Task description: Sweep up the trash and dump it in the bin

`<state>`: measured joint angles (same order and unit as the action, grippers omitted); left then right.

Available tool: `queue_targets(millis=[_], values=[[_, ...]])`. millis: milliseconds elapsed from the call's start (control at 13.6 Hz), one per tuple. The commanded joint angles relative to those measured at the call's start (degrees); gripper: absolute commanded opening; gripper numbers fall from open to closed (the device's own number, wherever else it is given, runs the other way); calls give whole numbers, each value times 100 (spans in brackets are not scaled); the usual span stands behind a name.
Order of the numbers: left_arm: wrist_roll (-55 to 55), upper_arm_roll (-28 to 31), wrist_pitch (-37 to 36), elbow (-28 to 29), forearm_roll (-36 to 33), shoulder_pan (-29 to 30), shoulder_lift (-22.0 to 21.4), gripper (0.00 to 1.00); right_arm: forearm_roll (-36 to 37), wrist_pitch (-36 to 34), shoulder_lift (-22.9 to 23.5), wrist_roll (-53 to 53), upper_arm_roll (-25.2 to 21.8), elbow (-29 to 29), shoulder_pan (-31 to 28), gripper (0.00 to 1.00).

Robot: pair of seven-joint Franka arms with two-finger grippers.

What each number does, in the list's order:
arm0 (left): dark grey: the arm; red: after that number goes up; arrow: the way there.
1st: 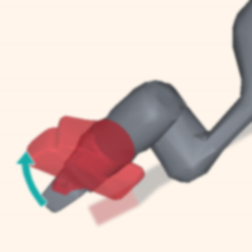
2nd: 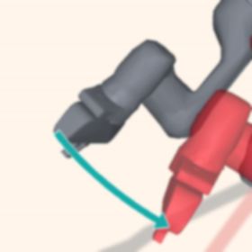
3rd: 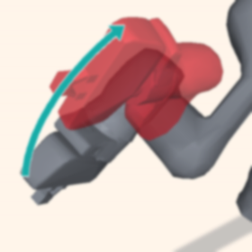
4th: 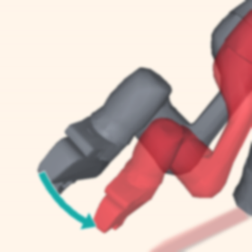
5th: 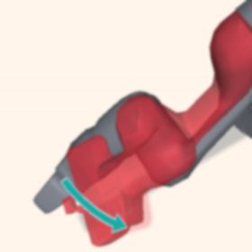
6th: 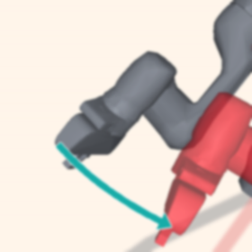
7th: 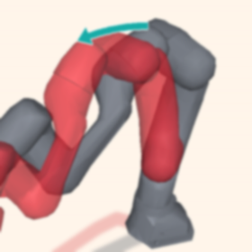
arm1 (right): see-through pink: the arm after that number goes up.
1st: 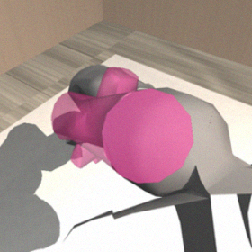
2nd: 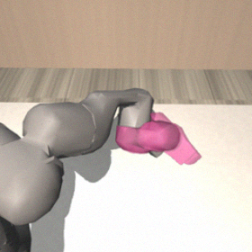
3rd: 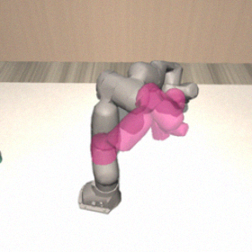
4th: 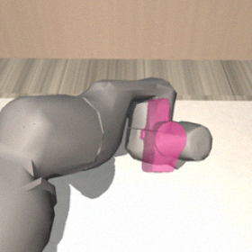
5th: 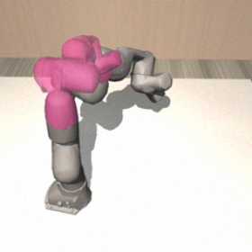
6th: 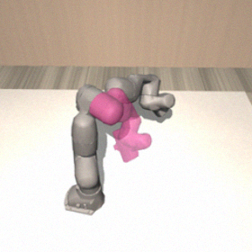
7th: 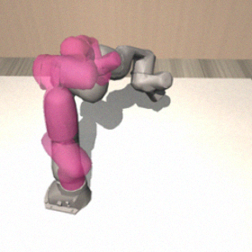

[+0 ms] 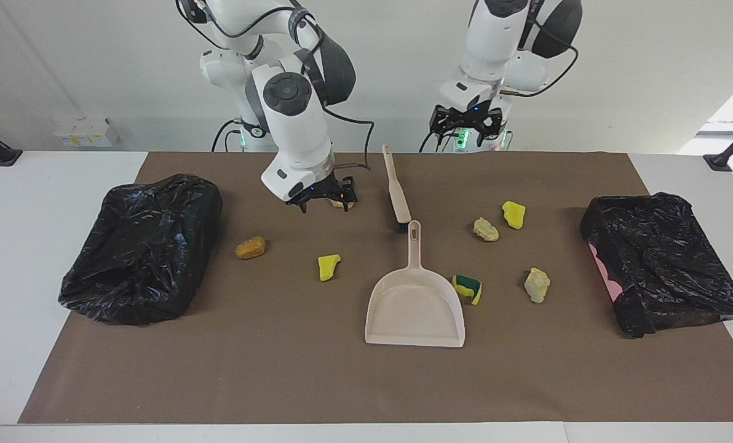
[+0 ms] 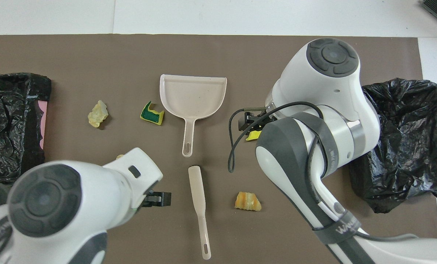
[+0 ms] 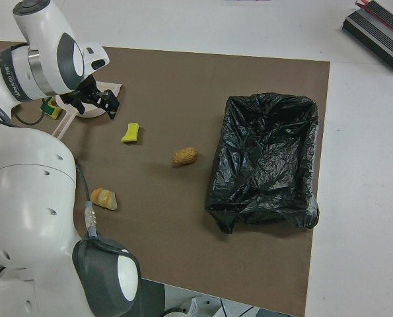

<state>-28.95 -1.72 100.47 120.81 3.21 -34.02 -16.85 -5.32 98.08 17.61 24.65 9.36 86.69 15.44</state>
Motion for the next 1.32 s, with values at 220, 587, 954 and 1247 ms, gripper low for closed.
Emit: queue_targets(millis=[220, 587, 954, 1247], values=[[-1542, 128, 1289, 1602, 65, -1666, -390, 100, -127, 430, 866, 1285, 57, -680, 678, 100], [-2098, 128, 2485, 1806, 65, -2328, 681, 100, -136, 774, 1841, 1981, 92, -1557, 1285, 100], [-1992, 137, 2873, 2007, 65, -2372, 841, 92, 162, 1117, 2133, 2246, 92, -1621, 1523, 100], [-1992, 129, 2856, 2069, 65, -2373, 815, 62, 453, 1284, 2255, 2193, 92, -1471, 1523, 65]])
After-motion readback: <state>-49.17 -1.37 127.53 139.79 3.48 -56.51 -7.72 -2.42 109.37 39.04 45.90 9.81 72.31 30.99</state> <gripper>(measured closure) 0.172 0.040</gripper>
